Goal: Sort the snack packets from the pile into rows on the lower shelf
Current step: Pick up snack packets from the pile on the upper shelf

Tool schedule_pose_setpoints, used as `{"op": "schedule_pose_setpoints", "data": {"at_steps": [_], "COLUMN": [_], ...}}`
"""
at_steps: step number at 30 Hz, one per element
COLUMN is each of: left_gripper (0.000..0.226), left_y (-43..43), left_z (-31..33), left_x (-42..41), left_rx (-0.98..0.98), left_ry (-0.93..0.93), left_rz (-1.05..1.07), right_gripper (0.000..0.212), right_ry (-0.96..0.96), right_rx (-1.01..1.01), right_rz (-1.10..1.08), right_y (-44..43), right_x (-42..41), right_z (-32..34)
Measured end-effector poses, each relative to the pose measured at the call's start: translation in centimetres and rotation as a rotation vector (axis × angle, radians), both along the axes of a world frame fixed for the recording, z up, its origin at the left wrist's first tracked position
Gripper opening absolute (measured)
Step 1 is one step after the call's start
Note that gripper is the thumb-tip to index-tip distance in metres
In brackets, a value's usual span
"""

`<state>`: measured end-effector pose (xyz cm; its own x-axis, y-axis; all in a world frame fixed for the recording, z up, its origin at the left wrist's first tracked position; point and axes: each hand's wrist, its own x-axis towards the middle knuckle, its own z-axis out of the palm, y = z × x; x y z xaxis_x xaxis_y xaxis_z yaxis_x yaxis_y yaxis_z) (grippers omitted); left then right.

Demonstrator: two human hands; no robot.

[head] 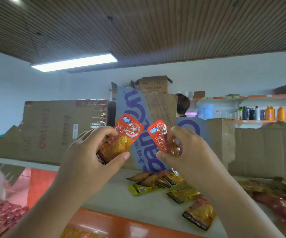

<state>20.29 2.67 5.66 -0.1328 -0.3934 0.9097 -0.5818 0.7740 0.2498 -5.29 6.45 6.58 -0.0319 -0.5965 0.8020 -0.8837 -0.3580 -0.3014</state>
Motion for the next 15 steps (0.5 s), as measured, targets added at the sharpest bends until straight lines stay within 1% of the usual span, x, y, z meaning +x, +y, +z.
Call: {"op": "schedule_pose_setpoints", "data": {"at_steps": [4,8,15], "left_gripper": [0.053,0.054,0.051], "left_y": [0.1,0.4,0.7], "left_z": [-0.2,-0.8,-2.3], "left_x": [6.7,14.4,25.9], "left_rx": [0.036,0.052,0.098], "left_ry": [0.001,0.041,0.031], "left_rz": [0.026,0.04,0.139], "right_gripper": [0.039,0.039,0.037], "right_ry": [-0.069,-0.127,-0.156], "right_rx": [0.002,0.026,0.031], "right_rz": [0.037,0.104,0.251], "right_y": [-1.1,-2.1,-3.8], "right_x": [7.3,15.4,26.9], "right_z": [-0.8,-1.3,-3.5]}}
